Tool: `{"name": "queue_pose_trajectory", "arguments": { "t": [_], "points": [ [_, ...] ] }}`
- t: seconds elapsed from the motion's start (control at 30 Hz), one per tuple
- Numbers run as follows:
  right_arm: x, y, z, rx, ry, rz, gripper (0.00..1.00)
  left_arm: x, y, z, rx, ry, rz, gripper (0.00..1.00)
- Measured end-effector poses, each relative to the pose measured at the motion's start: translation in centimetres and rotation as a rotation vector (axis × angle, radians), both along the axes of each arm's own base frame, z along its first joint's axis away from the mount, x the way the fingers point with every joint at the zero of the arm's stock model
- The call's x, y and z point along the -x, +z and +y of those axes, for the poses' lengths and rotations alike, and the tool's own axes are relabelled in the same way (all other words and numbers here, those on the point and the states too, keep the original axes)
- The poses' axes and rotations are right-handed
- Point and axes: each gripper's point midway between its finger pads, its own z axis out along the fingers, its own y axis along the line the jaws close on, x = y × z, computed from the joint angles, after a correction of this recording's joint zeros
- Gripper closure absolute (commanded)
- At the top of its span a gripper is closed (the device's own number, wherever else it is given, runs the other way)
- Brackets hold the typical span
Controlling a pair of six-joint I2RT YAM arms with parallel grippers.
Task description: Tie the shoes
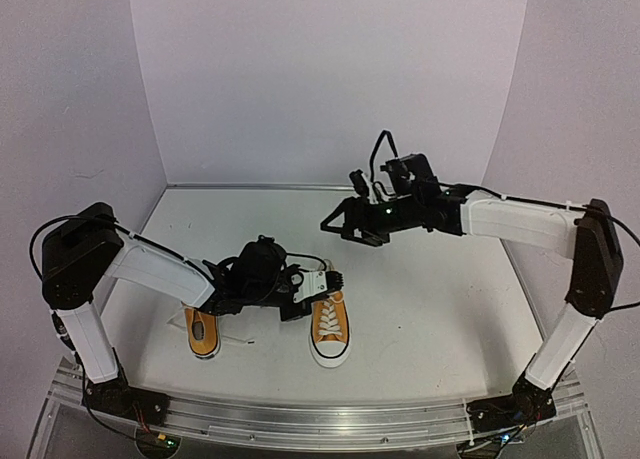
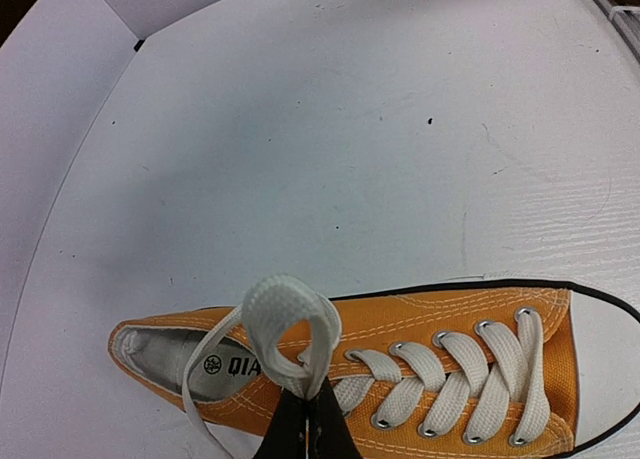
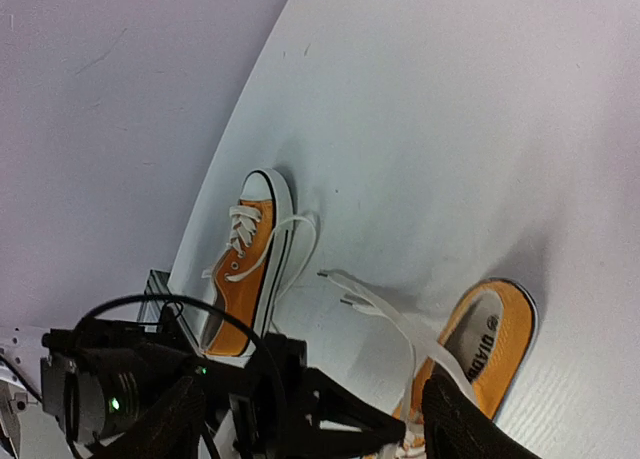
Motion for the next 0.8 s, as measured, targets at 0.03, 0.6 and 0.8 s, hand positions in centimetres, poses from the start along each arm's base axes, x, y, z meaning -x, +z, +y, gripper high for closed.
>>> {"name": "queue_pose_trajectory", "arguments": {
  "t": [0.03,0.6,0.8],
  "points": [
    [0.6,-0.2,-0.8,0.004,-0.012,0.009,0.35,0.0,0.0,0.0,-0.001,0.002,-0.001,1.00],
    [6.8,-11.1,-0.6,0.160,-0.040,0.250,0.62,-0.4,-0.1,0.3,-0.012,0.022,-0.014,1.00],
    [6.6,-11.2,-0.3,0.149,-0.051,0.257,0.79,-0.5,-0.2,0.3,-0.016,0.030,-0.016,1.00]
  ]
}}
